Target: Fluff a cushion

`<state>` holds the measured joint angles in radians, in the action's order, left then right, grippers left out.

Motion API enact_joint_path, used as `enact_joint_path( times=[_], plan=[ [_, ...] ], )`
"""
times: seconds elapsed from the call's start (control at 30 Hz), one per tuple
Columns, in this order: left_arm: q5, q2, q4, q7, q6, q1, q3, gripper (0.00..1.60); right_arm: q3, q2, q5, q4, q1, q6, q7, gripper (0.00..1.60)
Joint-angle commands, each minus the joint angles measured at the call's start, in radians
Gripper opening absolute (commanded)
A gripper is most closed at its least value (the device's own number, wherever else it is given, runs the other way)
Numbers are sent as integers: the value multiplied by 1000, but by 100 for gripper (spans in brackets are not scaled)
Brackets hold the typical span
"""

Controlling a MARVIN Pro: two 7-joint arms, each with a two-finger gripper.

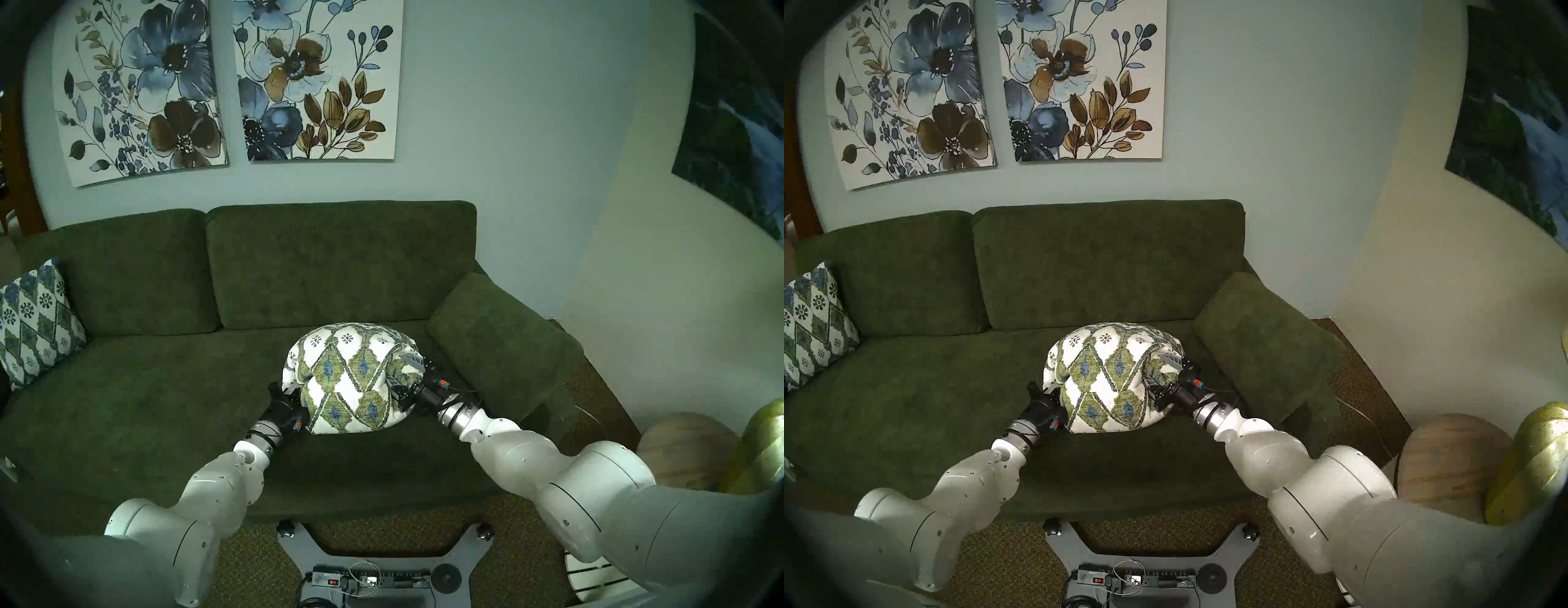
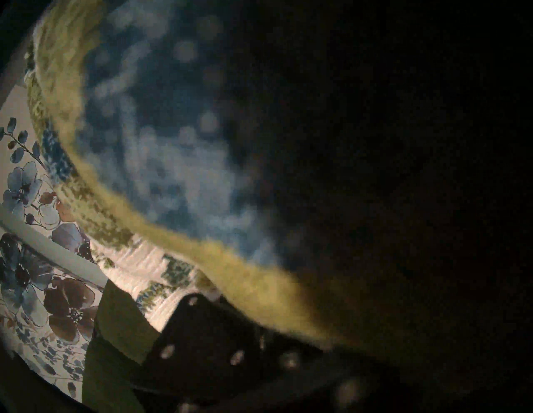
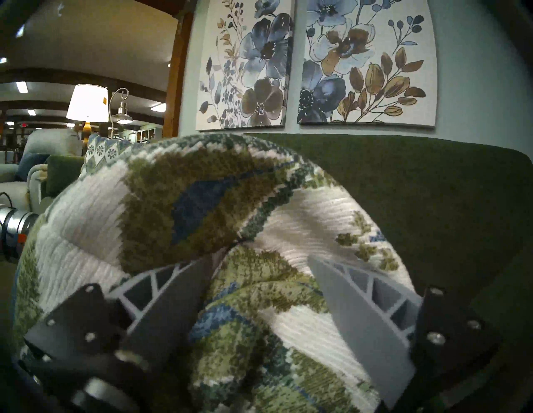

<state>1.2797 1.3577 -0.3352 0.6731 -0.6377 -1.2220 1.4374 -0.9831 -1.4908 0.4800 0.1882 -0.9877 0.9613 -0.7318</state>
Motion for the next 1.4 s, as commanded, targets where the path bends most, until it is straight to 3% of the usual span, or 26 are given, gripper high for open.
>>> enact_joint_path(
  times=[0.0, 0.23, 0.67, 1.1, 1.37],
  plan=[
    [-4, 73, 15, -9, -6, 8, -11, 0, -5, 4, 7, 67, 4, -1, -42, 160],
    [-19, 105, 20, 2, -12, 12, -19, 0, -29, 18, 23, 140, 37, -1, -78, 160],
    [-26, 145, 42, 24, -23, 6, -33, 0, -125, 139, 86, 243, 91, -1, -110, 160],
    [-23, 180, 60, 32, -41, 15, -50, 0, -217, 210, 133, 348, 130, -1, -144, 160],
    [-7, 198, 80, 9, -55, 26, -67, 0, -273, 229, 177, 472, 139, -1, -156, 160]
  ],
)
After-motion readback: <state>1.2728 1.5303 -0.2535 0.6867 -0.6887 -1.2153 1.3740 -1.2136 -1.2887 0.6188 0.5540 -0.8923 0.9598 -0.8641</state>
